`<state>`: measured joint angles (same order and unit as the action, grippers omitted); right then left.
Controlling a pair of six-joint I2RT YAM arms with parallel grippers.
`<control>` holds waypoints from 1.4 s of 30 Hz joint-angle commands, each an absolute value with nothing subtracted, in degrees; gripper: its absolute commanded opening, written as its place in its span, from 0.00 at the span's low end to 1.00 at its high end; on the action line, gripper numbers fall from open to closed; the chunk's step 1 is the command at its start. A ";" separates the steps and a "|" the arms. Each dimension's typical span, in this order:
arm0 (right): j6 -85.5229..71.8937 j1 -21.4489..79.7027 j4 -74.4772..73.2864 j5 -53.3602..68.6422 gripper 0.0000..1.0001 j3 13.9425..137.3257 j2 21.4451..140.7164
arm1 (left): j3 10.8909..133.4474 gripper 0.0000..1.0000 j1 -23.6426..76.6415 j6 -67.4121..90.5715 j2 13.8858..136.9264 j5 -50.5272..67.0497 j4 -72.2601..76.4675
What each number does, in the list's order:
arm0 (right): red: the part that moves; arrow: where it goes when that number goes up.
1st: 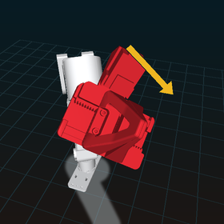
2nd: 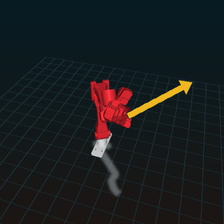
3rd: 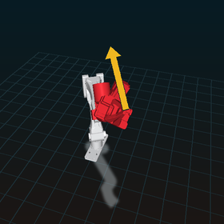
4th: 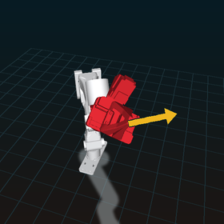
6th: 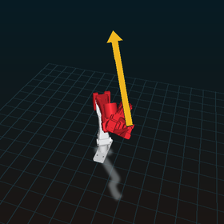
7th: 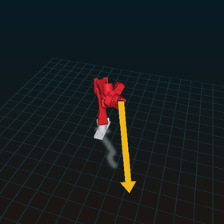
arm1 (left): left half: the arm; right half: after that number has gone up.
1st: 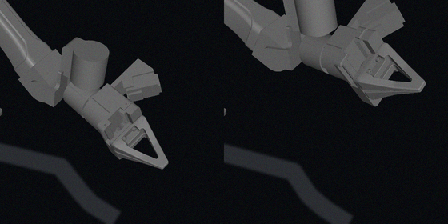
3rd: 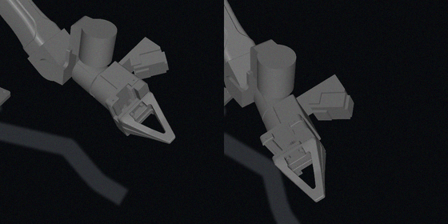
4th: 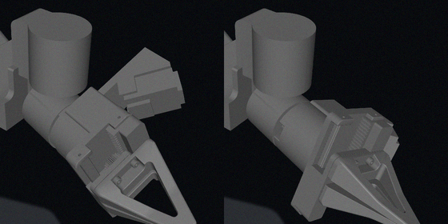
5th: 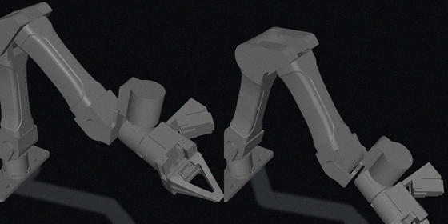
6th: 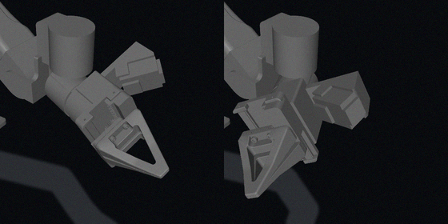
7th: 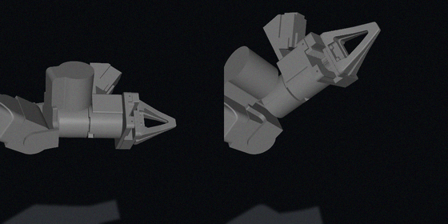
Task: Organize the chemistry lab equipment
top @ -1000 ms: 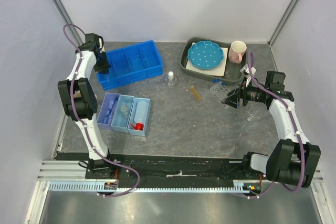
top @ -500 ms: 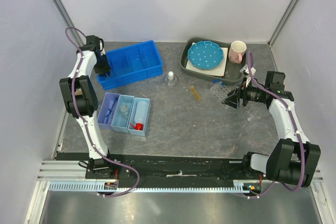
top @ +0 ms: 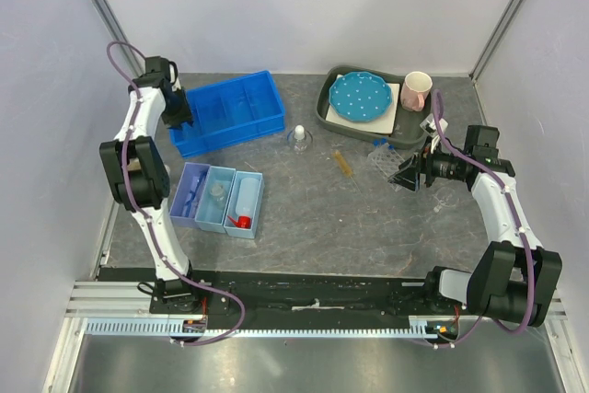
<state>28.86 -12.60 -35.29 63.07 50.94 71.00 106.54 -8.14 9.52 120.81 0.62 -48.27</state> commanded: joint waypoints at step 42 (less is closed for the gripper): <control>35.24 -12.83 -36.04 61.26 0.74 53.17 70.66 | 77.58 1.00 38.32 16.88 101.06 -12.47 -17.04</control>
<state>33.30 -12.60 -36.95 60.05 51.16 70.94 70.67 37.01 17.93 97.32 -5.54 -15.31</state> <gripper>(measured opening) 0.739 0.993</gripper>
